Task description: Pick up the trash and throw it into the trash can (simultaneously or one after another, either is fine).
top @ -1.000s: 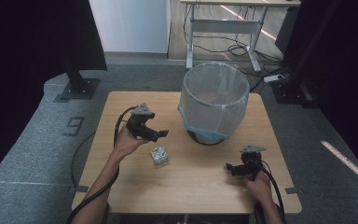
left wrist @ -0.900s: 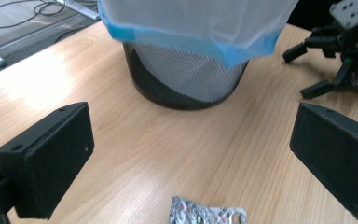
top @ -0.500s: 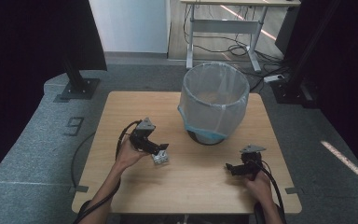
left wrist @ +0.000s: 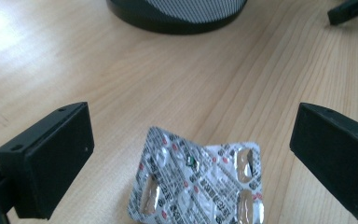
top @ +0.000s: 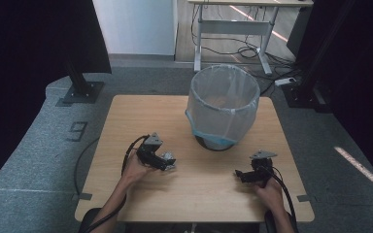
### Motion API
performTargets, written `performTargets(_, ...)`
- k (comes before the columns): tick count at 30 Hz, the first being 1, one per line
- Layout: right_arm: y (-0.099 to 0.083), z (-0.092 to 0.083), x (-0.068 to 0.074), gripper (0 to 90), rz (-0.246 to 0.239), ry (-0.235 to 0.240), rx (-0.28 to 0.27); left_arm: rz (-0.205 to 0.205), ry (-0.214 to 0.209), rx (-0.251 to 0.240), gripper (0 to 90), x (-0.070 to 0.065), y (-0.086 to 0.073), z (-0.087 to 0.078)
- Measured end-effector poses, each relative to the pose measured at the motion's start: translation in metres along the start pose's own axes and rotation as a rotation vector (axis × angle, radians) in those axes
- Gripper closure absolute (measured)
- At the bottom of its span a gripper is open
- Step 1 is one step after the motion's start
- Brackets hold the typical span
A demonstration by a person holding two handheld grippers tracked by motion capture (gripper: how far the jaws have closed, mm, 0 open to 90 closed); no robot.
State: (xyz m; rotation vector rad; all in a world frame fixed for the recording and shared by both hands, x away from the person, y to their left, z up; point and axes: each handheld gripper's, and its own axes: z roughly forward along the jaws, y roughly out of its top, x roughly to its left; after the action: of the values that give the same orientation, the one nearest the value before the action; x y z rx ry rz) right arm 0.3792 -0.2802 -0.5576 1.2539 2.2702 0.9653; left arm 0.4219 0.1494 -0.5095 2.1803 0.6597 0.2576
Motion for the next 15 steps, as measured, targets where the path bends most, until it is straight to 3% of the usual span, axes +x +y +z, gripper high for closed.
performTargets(15, 0.0, 0.0, 0.0, 0.0, -0.001, 0.0, -0.001, 0.001, -0.011, 0.064, 0.0, 0.0, -0.02, 0.018)
